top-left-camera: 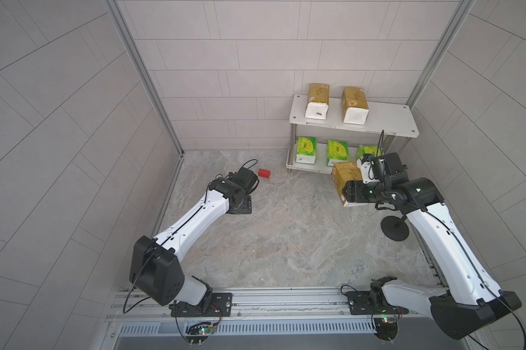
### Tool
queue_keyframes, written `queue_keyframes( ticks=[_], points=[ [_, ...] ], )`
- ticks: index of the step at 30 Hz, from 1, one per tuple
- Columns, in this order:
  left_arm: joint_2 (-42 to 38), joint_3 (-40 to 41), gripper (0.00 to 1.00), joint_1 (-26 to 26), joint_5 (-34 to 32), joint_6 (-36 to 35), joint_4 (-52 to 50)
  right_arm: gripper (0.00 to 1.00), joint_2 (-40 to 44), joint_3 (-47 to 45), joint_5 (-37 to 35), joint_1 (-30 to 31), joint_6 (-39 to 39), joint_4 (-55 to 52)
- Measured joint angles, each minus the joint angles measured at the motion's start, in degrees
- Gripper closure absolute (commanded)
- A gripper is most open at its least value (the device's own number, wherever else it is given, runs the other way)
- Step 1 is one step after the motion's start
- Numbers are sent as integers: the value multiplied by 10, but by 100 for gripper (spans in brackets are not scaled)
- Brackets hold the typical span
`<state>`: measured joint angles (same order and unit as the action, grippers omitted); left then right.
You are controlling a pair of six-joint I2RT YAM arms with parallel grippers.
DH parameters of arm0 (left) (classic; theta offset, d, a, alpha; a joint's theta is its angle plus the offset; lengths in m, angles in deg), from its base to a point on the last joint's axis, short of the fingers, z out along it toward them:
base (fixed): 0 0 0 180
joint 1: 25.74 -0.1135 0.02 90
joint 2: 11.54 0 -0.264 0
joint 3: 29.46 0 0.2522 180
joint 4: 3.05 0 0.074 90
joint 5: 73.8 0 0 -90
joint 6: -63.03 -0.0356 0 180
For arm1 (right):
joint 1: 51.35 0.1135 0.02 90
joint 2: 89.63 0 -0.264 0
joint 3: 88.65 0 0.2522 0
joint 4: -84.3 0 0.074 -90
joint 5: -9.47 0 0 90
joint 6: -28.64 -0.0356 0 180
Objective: Place the tissue boxes on the shelf by color
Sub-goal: Place a box of tissues on the shelf.
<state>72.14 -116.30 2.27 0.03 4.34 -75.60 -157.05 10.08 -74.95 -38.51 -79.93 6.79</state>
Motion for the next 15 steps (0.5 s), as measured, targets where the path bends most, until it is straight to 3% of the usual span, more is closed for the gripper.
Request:
queue_keyframes(
  ticks=[15],
  points=[
    [2, -8, 10, 0, -2, -14, 2, 21, -3, 146, -40, -177, 52, -36]
  ],
)
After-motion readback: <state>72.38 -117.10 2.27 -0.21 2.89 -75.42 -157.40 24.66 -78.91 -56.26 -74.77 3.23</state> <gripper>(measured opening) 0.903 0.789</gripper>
